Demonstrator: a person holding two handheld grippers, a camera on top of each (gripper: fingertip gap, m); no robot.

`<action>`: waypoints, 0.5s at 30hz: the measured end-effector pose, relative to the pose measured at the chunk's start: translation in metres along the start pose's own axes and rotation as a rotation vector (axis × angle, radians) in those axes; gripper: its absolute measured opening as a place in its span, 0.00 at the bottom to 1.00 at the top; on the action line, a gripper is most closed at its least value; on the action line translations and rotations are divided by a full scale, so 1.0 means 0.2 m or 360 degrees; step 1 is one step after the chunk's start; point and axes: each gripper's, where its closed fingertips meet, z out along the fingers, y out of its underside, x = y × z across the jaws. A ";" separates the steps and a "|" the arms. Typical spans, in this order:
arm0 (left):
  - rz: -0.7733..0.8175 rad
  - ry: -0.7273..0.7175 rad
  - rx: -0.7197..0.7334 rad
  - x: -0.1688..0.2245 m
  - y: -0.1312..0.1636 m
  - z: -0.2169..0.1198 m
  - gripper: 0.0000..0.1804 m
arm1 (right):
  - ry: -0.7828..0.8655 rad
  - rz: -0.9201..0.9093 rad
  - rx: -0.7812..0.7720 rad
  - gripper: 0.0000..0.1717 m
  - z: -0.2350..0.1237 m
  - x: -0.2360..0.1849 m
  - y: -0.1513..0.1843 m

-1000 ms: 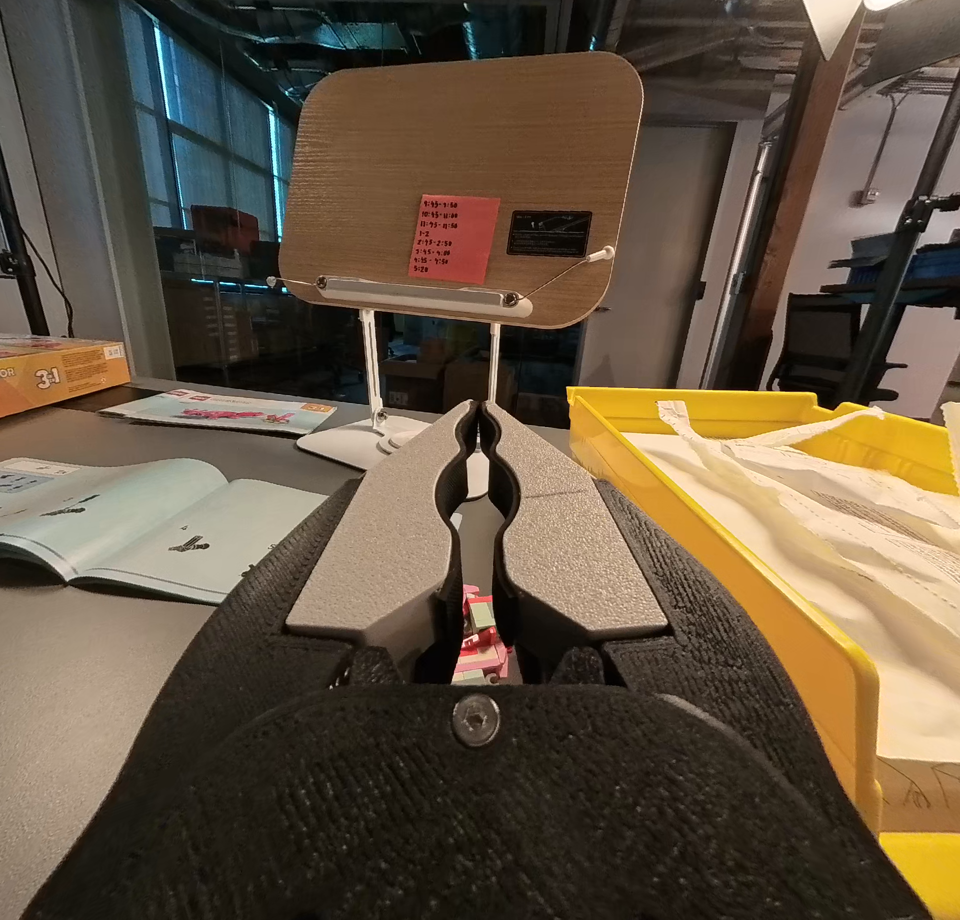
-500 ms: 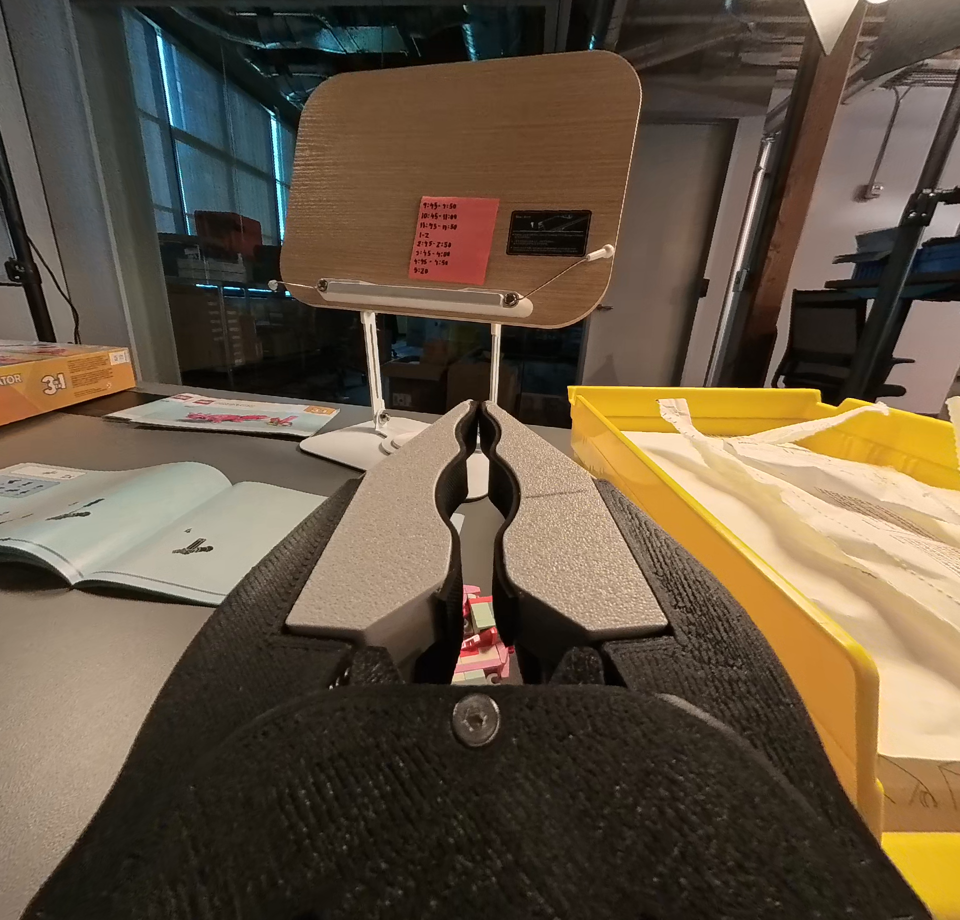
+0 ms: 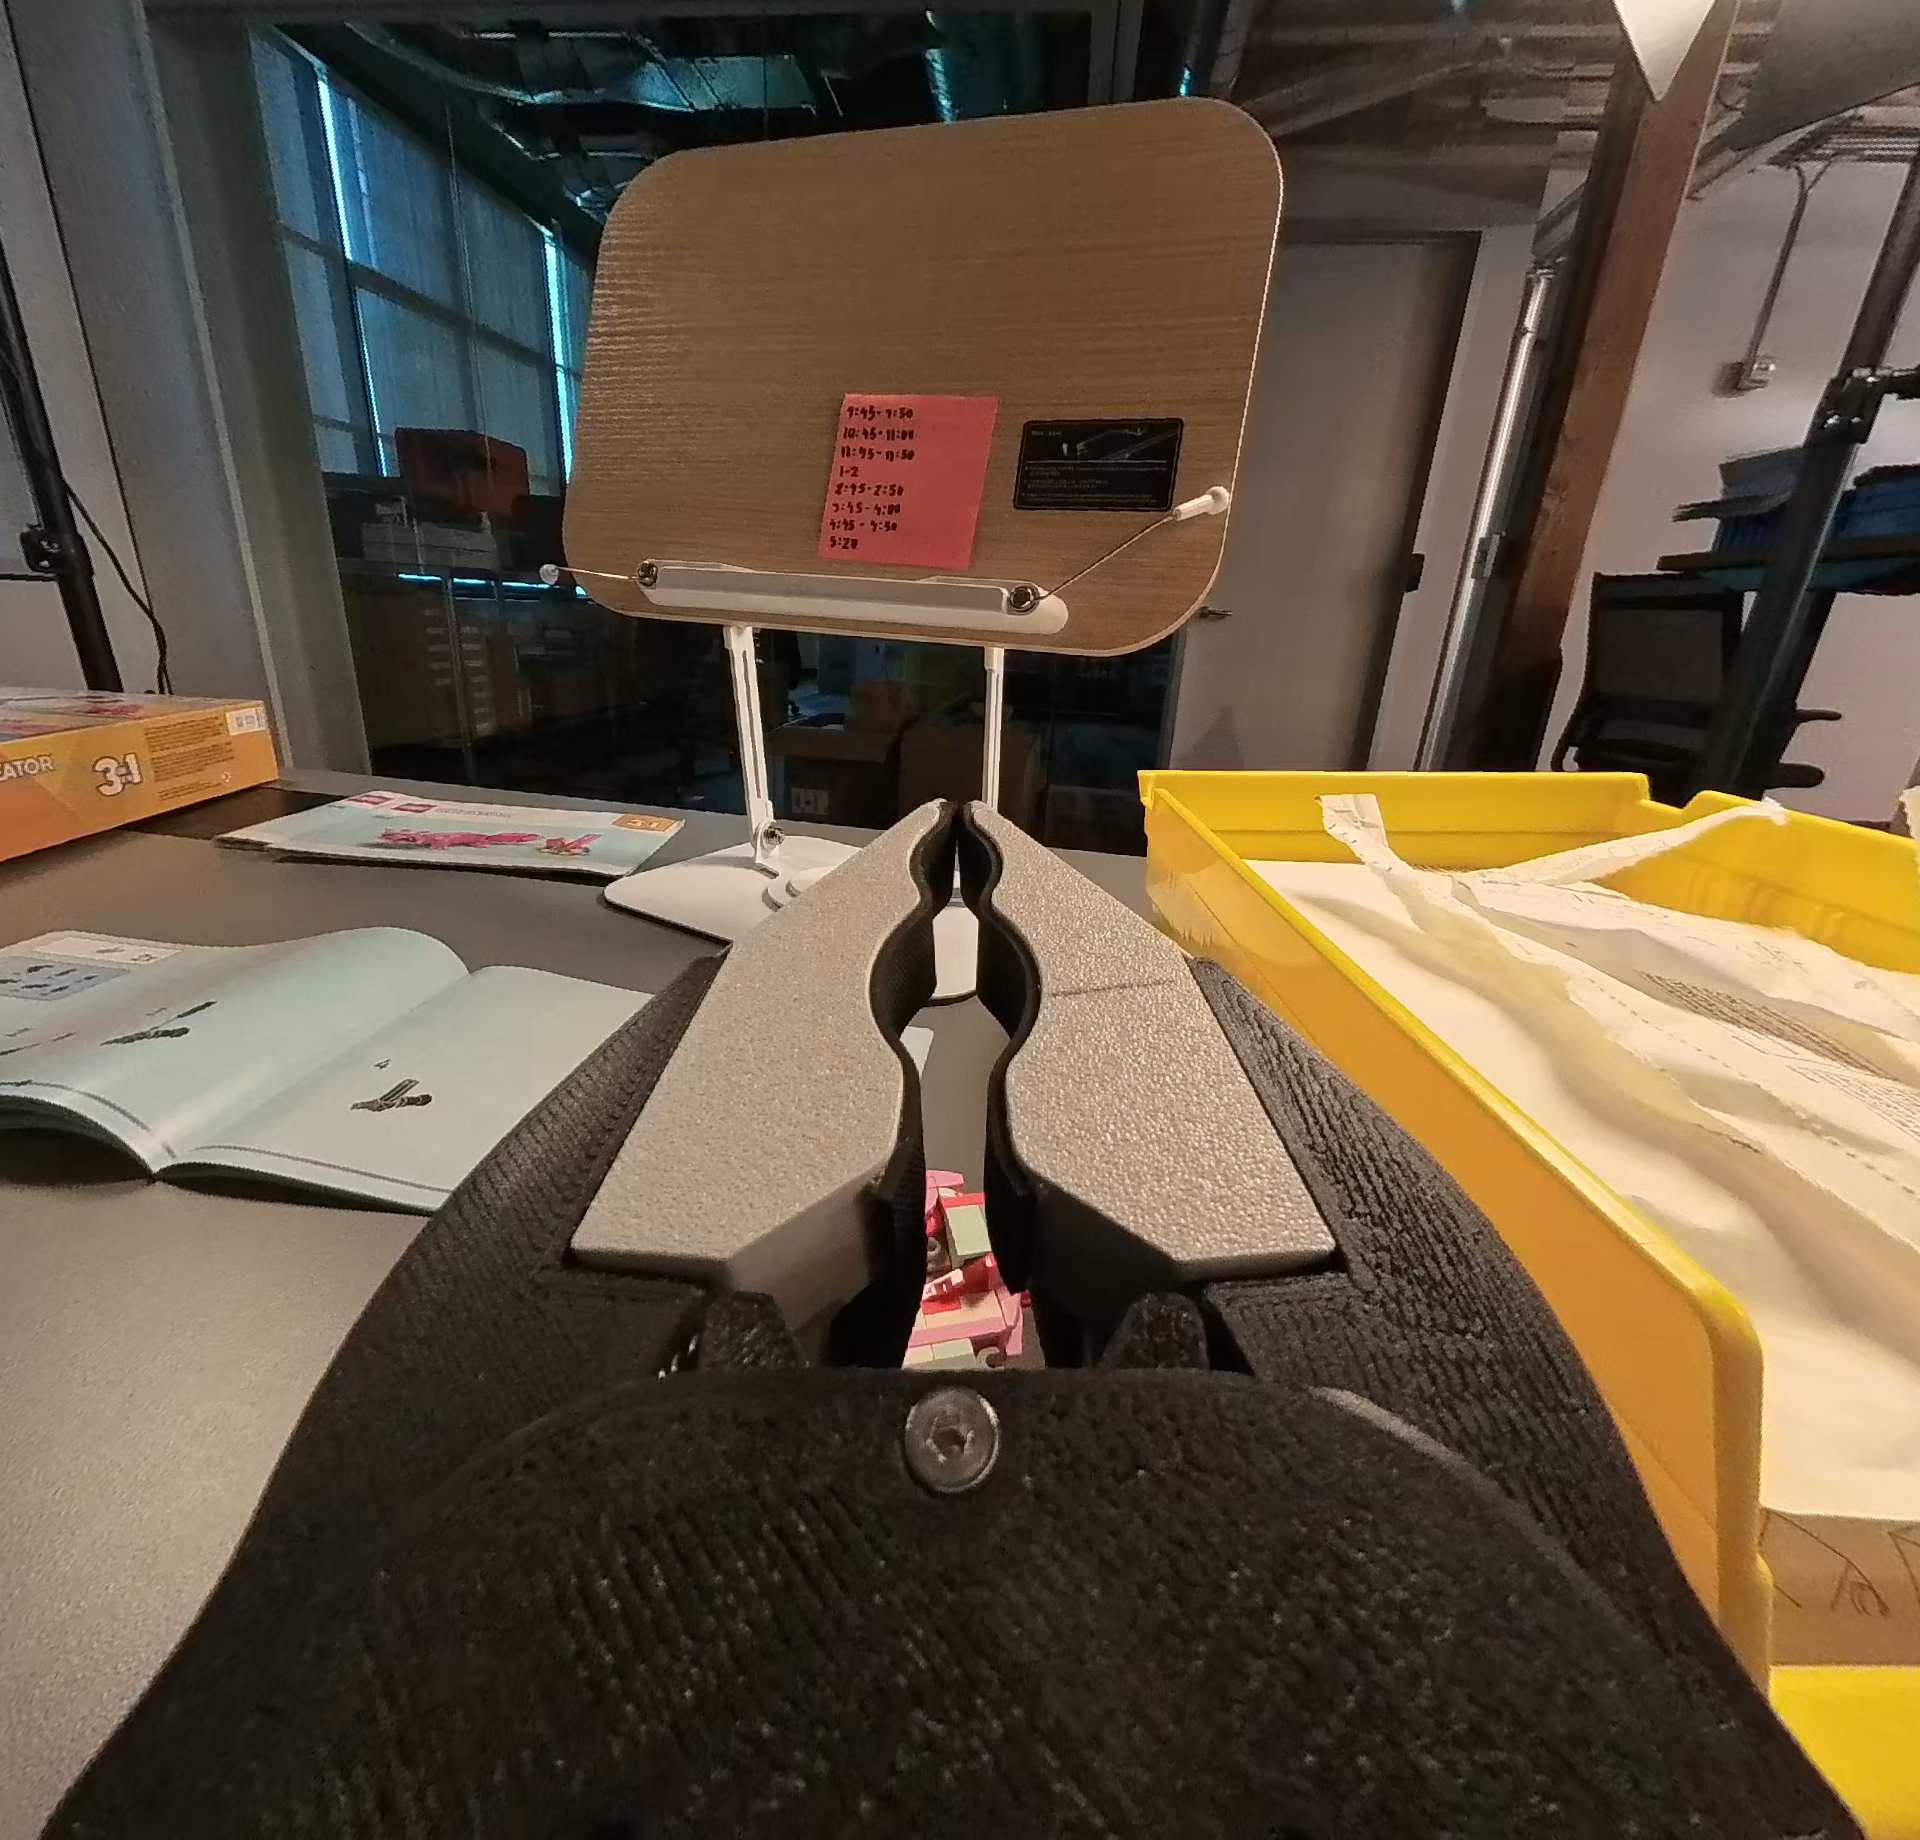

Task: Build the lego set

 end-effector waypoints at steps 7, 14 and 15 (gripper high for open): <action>0.0059 -0.0044 -0.0013 0.00 0.01 0.00 0.05 | 0.0000 0.0003 0.0001 0.00 0.00 0.00 0.00; 0.0067 -0.0052 -0.0028 -0.01 0.03 0.00 0.05 | -0.0001 0.0000 0.0001 0.00 0.00 0.00 0.00; 0.0069 -0.0056 -0.0025 -0.01 0.03 0.00 0.05 | -0.0001 0.0000 0.0002 0.00 0.00 0.00 0.00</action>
